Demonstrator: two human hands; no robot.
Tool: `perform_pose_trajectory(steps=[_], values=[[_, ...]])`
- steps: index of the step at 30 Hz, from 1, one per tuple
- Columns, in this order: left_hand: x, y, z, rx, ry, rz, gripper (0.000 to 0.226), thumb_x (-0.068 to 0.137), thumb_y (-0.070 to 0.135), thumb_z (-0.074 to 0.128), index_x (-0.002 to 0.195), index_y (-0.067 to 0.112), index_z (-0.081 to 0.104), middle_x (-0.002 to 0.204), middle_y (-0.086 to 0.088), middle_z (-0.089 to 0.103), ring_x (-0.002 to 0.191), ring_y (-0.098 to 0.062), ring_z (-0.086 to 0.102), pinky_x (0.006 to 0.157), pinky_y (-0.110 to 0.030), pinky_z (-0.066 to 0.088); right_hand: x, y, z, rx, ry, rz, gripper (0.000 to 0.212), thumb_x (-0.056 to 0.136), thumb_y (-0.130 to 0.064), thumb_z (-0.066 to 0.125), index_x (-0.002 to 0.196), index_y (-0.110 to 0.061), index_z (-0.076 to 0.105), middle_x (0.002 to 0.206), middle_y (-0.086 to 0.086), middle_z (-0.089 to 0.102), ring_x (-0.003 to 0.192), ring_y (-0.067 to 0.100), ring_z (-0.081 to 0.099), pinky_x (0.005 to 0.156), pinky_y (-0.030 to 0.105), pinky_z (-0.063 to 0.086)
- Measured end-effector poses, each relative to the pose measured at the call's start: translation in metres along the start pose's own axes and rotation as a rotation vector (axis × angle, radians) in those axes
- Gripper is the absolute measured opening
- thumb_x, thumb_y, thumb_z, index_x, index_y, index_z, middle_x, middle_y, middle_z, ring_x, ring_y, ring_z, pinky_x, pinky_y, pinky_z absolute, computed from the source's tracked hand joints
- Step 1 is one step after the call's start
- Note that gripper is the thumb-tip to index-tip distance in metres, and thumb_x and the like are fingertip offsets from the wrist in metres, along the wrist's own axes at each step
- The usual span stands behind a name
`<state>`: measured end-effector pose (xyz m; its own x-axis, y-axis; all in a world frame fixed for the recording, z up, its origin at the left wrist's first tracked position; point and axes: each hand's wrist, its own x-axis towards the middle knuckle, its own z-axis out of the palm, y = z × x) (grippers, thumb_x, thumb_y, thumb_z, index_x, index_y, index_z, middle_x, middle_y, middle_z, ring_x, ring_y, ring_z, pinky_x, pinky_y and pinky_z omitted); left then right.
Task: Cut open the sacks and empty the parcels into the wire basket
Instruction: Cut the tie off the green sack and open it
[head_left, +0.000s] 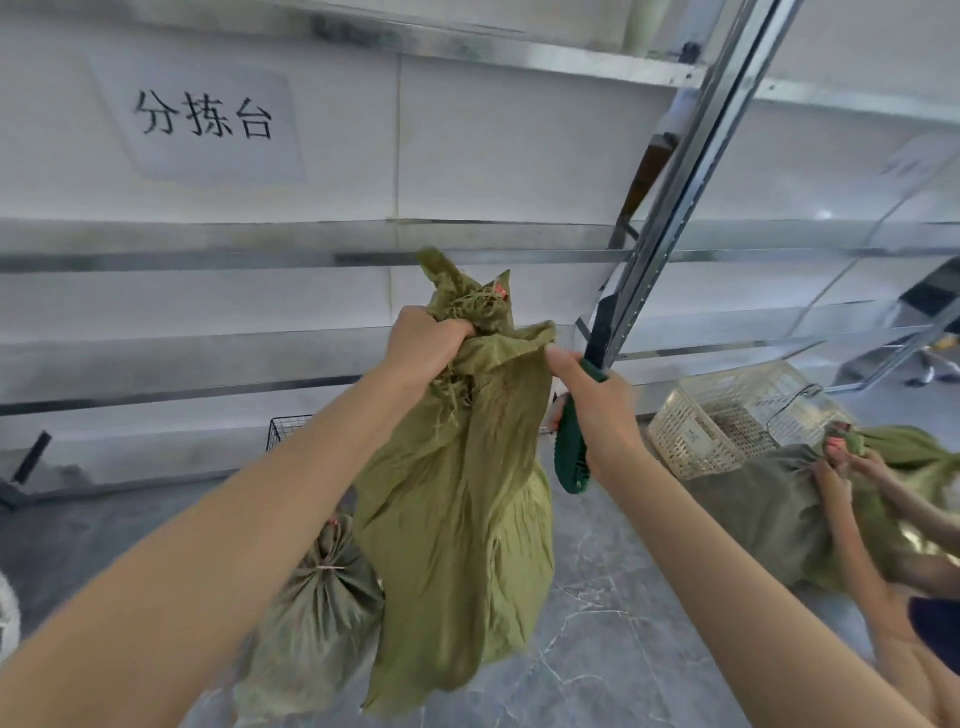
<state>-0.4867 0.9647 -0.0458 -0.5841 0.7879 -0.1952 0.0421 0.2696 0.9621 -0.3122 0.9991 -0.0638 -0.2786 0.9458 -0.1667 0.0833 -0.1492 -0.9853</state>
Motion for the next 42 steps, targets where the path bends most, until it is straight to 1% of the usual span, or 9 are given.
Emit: perform_pose_trajectory(steps=[3,8,12,17,22,25,27,34,42], values=[[-0.004,0.021,-0.005,-0.050,0.021,0.019,0.011,0.076,0.012,0.062,0.084,0.003,0.064,0.080,-0.013,0.062,0.076,-0.026,0.064,0.068,-0.033,0.051,-0.013,0.004,0.006,-0.025,0.008,-0.094,0.032,0.082,-0.045,0.068,0.107,-0.025,0.065,0.054,0.002,0.055,0.049,0.012,0.054,0.058,0.029,0.049],[-0.012,0.060,-0.010,-0.145,0.010,0.044,0.006,0.083,0.008,0.058,0.078,0.009,0.061,0.074,-0.007,0.060,0.066,-0.019,0.060,0.061,-0.028,0.051,-0.032,0.026,0.010,-0.083,-0.028,-0.190,0.074,0.059,-0.070,0.073,0.121,-0.034,0.059,0.111,-0.006,0.068,0.102,0.015,0.066,0.083,0.039,0.057],[-0.018,0.094,-0.008,-0.224,-0.012,0.049,0.006,0.083,0.005,0.058,0.088,0.006,0.058,0.079,-0.008,0.060,0.069,-0.020,0.062,0.061,-0.027,0.054,-0.036,0.022,0.013,-0.140,-0.080,-0.303,0.066,0.068,-0.046,0.080,0.126,-0.045,0.048,0.115,-0.029,0.057,0.101,-0.015,0.055,0.078,0.005,0.046],[-0.024,0.120,0.005,-0.268,-0.134,0.061,0.020,0.082,0.005,0.058,0.102,0.002,0.059,0.076,-0.008,0.061,0.061,-0.018,0.063,0.052,-0.023,0.052,-0.021,-0.003,0.016,-0.112,-0.107,-0.371,0.085,0.072,-0.037,0.081,0.136,-0.051,0.028,0.100,-0.054,0.045,0.092,-0.029,0.049,0.073,0.003,0.045],[-0.016,0.142,0.012,-0.329,-0.249,0.036,0.032,0.080,0.006,0.057,0.110,-0.002,0.059,0.078,-0.009,0.060,0.061,-0.019,0.063,0.062,-0.027,0.055,0.004,-0.021,0.022,-0.017,-0.108,-0.364,0.074,0.070,-0.044,0.079,0.135,-0.030,0.047,0.112,-0.016,0.067,0.100,0.004,0.065,0.082,0.031,0.057],[-0.017,0.154,0.010,-0.350,-0.309,0.014,0.010,0.083,0.005,0.053,0.093,0.006,0.055,0.071,-0.006,0.054,0.057,-0.018,0.058,0.062,-0.026,0.052,0.015,-0.037,0.021,0.023,-0.133,-0.310,0.021,0.082,-0.025,0.073,0.101,-0.021,0.066,0.092,-0.005,0.072,0.082,0.010,0.069,0.071,0.026,0.058],[-0.014,0.161,0.006,-0.340,-0.310,0.036,0.009,0.087,0.005,0.049,0.080,0.010,0.052,0.065,-0.004,0.049,0.052,-0.015,0.052,0.055,-0.022,0.048,0.021,-0.046,0.017,0.042,-0.166,-0.271,0.005,0.086,-0.019,0.069,0.085,-0.022,0.066,0.081,-0.005,0.071,0.067,0.004,0.067,0.059,0.019,0.054],[0.003,0.177,-0.005,-0.293,-0.244,0.076,0.022,0.089,0.005,0.046,0.069,0.016,0.044,0.061,-0.002,0.040,0.050,-0.013,0.043,0.048,-0.022,0.041,0.043,-0.066,0.013,0.048,-0.262,-0.241,0.004,0.090,-0.018,0.064,0.087,-0.021,0.063,0.083,-0.003,0.070,0.072,0.011,0.067,0.058,0.019,0.052],[0.007,0.182,-0.009,-0.239,-0.124,0.174,0.017,0.093,0.026,0.054,0.079,0.016,0.056,0.068,0.000,0.062,0.052,-0.011,0.060,0.049,-0.021,0.050,0.064,-0.091,0.013,0.159,-0.271,-0.132,0.004,0.092,-0.018,0.061,0.091,-0.015,0.063,0.086,0.003,0.070,0.078,0.024,0.067,0.069,0.034,0.057]])
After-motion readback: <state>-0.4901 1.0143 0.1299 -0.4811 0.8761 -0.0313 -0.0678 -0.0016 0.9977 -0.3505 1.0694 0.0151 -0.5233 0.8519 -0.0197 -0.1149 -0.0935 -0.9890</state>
